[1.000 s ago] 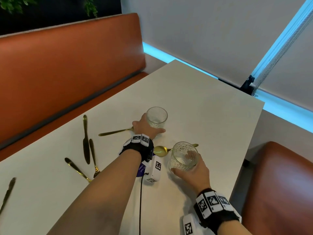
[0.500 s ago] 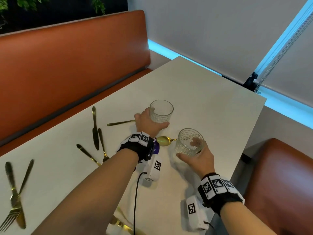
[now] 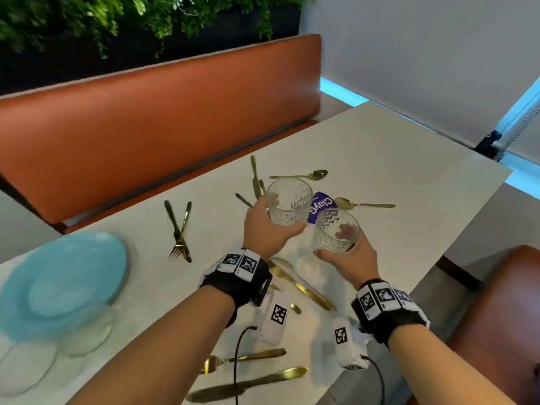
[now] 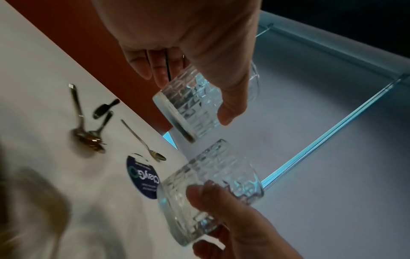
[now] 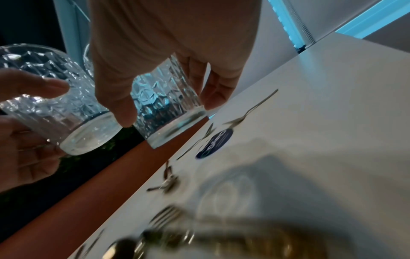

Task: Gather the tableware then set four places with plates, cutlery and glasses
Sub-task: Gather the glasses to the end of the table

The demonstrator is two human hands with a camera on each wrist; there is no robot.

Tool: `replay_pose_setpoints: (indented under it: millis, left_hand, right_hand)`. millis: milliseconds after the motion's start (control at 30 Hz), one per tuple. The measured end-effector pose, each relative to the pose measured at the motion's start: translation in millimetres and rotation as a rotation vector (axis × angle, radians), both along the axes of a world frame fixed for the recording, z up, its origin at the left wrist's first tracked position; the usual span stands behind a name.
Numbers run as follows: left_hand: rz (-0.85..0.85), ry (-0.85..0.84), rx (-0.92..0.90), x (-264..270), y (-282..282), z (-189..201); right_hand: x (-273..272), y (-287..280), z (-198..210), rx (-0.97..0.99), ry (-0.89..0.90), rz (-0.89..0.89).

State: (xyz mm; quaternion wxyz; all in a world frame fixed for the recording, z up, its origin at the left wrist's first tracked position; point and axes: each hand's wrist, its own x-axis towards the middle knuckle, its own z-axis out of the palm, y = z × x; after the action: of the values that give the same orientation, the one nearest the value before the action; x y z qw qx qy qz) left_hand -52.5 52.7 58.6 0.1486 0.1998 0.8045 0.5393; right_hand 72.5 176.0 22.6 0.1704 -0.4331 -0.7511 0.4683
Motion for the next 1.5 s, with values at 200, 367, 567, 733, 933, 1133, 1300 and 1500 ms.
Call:
replay_pose_setpoints:
  millis: [200,367,567,733,933,1133,1300,1500]
  left_hand:
    - [0.094,-0.044,-0.024,39.3,-108.3,-10.9]
    - [0.228,-0.059,-0.096,59.3,-180.5,-34.3]
    - [0.39,-0.104,-0.086,75.4,-244.6,-60.0]
    - [0.523,-0.12,-0.103,84.1,-286.0,-77.8]
    - [0.671,-0.169,-0.147,94.1,-319.0,-94.4]
    - [0.677,-0.195,-0.202,90.4,-334.5,-100.4]
    - [0.677,-0.178,-0.229,87.8,-339.6,-100.4]
    - [0.731,-0.202,-0.209,83.8,-349.3,-105.8]
  right_hand:
    - [7.4,-89.0,-7.8,-0.053,-0.004,0.094]
    - [9.0,-144.0,-16.8,-0.063,-0.017,0.137]
    - [-3.5,-200.2,-22.7,-0.078,-0.067,0.296]
    - [-17.8,-242.4,-22.1,-0.084,-0.103,0.444]
    - [-26.1,-273.3,-26.4,-0.082,-0.126,0.545]
    - [-24.7,-290.4,-35.3,-0.096,-0.133,0.573]
    - [-23.9,-299.1,-40.2,-0.093,-0.156,0.603]
    - [-27.9,-308.9,-50.7,-0.056,-0.179,0.637]
